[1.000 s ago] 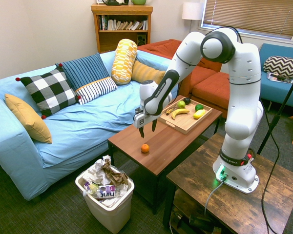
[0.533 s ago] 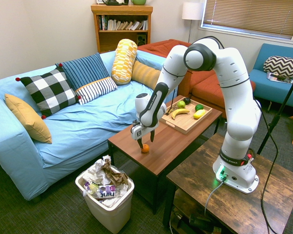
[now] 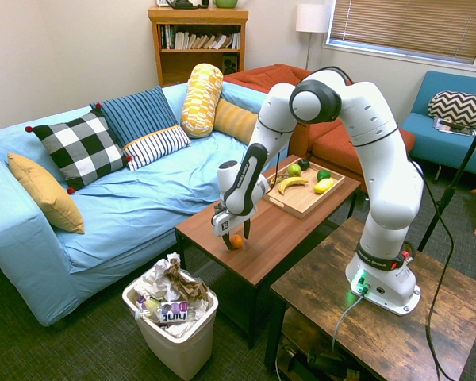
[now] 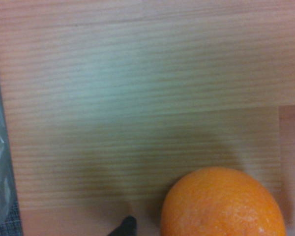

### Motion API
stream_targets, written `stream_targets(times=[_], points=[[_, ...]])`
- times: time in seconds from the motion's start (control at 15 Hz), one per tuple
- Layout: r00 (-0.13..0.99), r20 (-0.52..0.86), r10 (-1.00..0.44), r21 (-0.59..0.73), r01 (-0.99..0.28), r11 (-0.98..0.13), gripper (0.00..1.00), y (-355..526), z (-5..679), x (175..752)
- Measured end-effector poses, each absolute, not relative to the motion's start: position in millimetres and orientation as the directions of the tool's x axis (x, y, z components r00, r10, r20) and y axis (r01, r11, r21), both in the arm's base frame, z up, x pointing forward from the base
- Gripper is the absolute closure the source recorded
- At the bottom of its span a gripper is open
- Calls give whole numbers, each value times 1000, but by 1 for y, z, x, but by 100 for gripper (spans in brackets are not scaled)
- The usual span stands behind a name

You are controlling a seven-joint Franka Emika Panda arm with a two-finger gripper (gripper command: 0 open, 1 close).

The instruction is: Put the tangerine in the tray

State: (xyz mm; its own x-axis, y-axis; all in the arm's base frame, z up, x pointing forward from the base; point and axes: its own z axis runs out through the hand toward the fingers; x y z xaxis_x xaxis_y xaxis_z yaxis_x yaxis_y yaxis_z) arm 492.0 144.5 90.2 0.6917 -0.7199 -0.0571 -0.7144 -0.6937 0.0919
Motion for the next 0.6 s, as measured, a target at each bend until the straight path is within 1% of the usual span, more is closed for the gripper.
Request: stream_targets(times=[0.6], points=[[699, -36, -714, 88, -710, -699, 100, 149, 94, 493]])
